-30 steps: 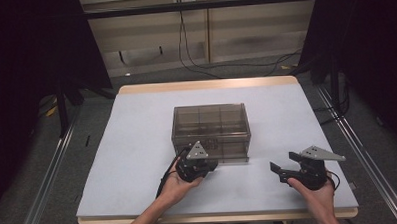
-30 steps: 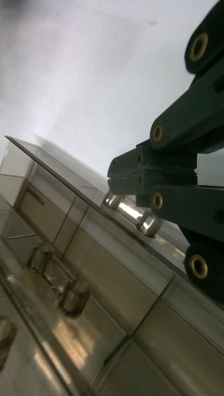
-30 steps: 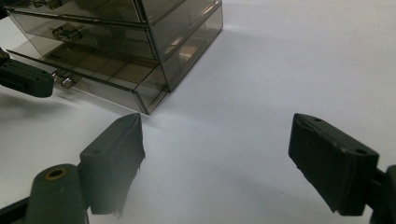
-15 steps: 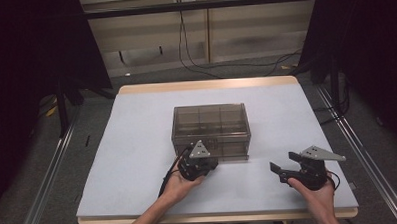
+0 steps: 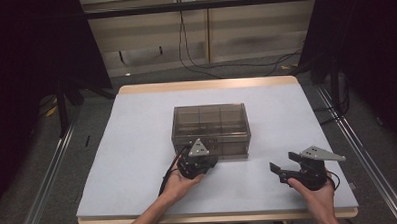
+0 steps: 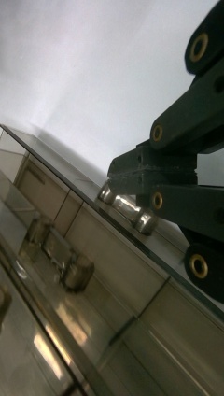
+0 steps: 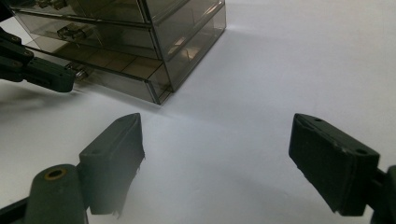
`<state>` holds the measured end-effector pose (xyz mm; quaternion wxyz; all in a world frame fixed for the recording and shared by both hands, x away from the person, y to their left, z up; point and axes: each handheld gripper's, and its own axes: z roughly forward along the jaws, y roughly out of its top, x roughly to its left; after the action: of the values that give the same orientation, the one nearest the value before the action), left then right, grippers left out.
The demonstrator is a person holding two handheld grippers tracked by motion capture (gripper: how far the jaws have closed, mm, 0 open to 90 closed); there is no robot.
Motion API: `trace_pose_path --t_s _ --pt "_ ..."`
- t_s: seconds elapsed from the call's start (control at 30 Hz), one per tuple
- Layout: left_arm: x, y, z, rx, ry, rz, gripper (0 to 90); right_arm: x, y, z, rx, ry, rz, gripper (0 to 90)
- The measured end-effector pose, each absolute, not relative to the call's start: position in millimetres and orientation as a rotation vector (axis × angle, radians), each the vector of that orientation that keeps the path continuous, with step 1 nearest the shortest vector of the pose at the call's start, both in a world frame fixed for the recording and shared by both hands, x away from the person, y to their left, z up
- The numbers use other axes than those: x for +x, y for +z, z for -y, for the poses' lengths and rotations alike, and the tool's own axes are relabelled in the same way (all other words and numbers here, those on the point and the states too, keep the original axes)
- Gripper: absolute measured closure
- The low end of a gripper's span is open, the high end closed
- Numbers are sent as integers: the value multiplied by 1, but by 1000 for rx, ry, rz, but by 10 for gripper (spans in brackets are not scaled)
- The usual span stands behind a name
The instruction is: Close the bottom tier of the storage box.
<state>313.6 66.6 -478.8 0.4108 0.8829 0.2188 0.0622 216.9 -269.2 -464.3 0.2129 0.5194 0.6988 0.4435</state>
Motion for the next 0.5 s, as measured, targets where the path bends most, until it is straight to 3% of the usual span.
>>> trace_pose_path --t_s 0.5 --pt "317 -479 -69 2209 172 -587 900 217 -464 269 1445 1230 -1939 175"
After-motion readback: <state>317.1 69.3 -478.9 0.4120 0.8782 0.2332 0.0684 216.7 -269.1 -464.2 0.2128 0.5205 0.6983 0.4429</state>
